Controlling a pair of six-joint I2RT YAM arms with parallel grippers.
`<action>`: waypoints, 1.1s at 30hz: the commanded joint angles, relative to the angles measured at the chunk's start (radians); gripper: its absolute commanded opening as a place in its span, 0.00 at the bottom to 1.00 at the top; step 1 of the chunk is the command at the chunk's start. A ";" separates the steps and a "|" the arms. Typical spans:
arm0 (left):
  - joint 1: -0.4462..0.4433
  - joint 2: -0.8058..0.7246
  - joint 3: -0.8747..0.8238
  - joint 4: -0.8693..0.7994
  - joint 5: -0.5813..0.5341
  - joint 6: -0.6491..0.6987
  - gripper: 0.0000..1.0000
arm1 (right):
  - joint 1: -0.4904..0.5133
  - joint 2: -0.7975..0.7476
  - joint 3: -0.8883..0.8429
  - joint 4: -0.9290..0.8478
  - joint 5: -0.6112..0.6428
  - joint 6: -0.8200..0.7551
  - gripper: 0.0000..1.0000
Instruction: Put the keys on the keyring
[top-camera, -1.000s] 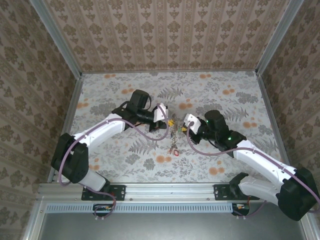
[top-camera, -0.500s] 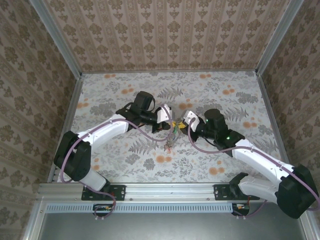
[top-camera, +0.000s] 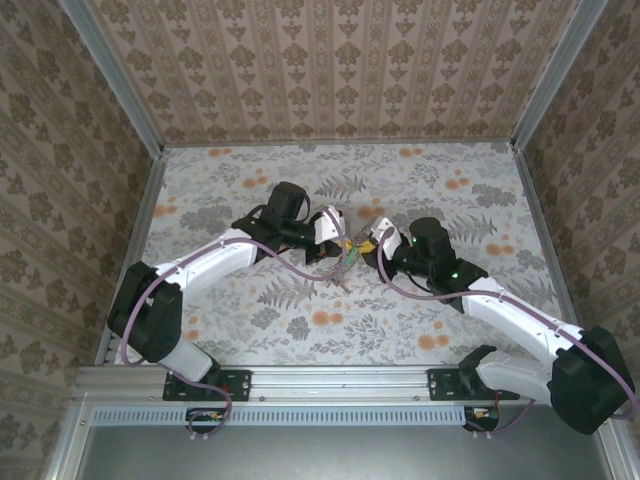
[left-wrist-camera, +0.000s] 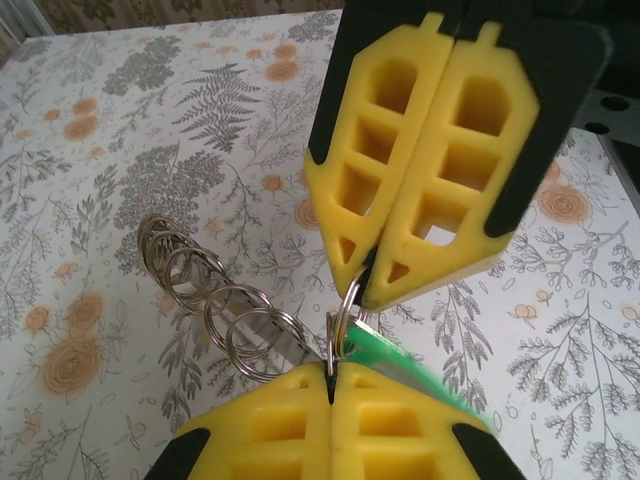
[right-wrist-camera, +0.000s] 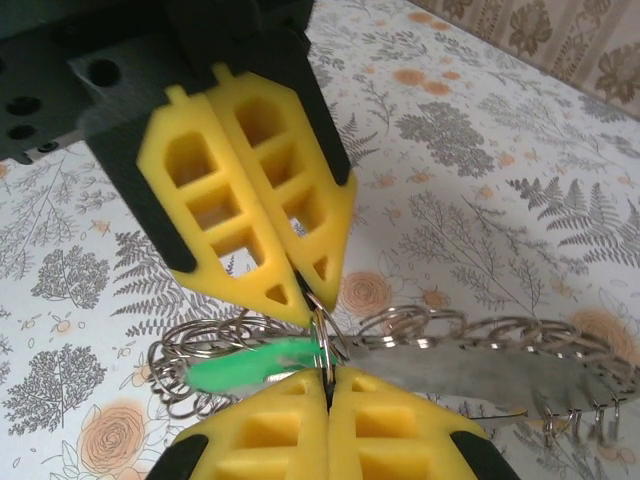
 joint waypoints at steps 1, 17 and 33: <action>-0.011 -0.038 -0.007 0.055 0.040 -0.001 0.00 | -0.023 0.004 -0.014 0.021 -0.023 0.059 0.00; 0.000 -0.035 -0.033 0.174 0.134 -0.078 0.00 | -0.086 0.006 -0.055 0.042 -0.160 0.082 0.34; 0.008 0.010 -0.020 0.213 0.277 -0.141 0.00 | -0.087 -0.188 0.009 -0.211 -0.061 -0.327 0.37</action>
